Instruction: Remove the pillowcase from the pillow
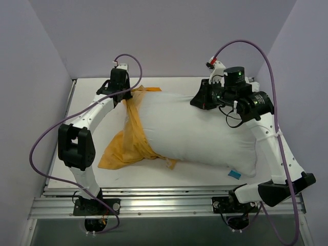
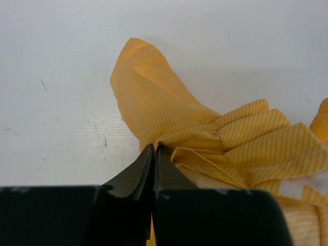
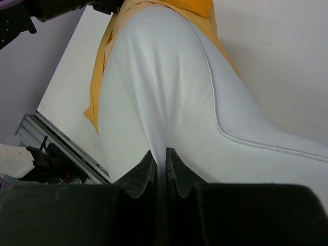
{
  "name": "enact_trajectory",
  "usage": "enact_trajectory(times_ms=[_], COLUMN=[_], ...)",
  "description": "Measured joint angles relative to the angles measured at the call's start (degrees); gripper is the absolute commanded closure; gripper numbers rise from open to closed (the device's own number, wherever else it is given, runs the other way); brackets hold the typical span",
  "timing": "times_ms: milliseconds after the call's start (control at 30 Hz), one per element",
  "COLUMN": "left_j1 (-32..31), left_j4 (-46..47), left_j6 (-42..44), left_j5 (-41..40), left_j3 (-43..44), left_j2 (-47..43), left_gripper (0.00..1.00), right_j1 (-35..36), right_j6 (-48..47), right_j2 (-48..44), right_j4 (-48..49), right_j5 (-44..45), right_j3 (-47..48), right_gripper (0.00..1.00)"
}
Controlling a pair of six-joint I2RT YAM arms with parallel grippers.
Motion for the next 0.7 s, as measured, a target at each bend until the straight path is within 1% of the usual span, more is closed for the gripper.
enact_trajectory(times_ms=[67,100,133,200,267,300,333,367,400,433,467,533,567,600,633,667,700], left_j1=[1.1,1.5,1.8,2.4,3.1,3.6,4.0,4.5,4.8,4.9,4.9,4.2,3.6,3.0,2.2,1.3,0.1], left_j4=[0.0,0.0,0.0,0.0,0.7,1.0,1.6,2.2,2.7,3.0,3.3,4.0,4.4,4.6,5.3,5.4,5.3], left_j6=[-0.6,-0.8,-1.0,-1.3,-1.8,-2.2,-2.6,-3.0,-3.5,-4.0,-4.3,-4.5,-4.5,-4.4,-4.5,-4.4,-4.2], left_j5=[0.9,1.5,2.3,3.6,4.5,4.9,5.2,5.6,5.8,6.0,6.1,6.2,6.2,6.2,6.1,5.9,5.6], left_j3=[0.0,0.0,0.0,-0.1,-0.7,-1.2,-1.8,-2.4,-2.9,-3.3,-3.4,-3.9,-4.4,-5.0,-6.2,-7.5,-9.1], left_j2=[0.8,1.1,1.4,1.5,1.2,0.8,0.3,-0.5,-1.6,-2.8,-4.2,-7.8,-10.5,-13.0,-15.8,-18.8,-21.9], left_gripper=[0.88,0.81,0.77,0.72,0.62,0.57,0.45,0.38,0.35,0.31,0.23,0.17,0.13,0.12,0.11,0.08,0.08], right_j1=[0.0,0.0,0.0,0.0,-0.1,-0.2,-0.2,-0.3,-0.3,-0.3,-0.3,-0.1,0.0,0.2,0.4,0.7,1.2], right_j6=[0.3,0.4,0.5,0.6,1.3,1.9,2.8,3.7,4.7,5.7,6.8,8.4,8.8,9.2,8.9,8.5,7.9], right_j2=[0.0,0.0,0.0,-0.2,-0.6,-0.7,-0.6,-0.4,0.0,0.8,1.9,4.8,5.9,6.9,7.6,8.2,8.4], right_j4=[-0.2,-0.1,0.2,1.4,4.3,5.6,6.8,8.2,9.5,10.5,11.5,14.1,15.2,16.0,16.2,16.2,15.9], right_j5=[0.7,1.0,1.2,1.9,2.8,3.2,3.8,4.3,4.7,5.1,5.5,6.9,7.9,9.0,10.4,12.2,14.0], right_j3=[-0.5,-0.9,-1.5,-4.4,-9.9,-12.8,-15.5,-18.3,-20.9,-22.9,-24.2,-24.9,-24.9,-24.6,-24.0,-23.3,-22.5], right_gripper=[1.00,1.00,1.00,1.00,1.00,1.00,1.00,0.99,0.95,0.89,0.72,0.49,0.32,0.27,0.18,0.14,0.12])
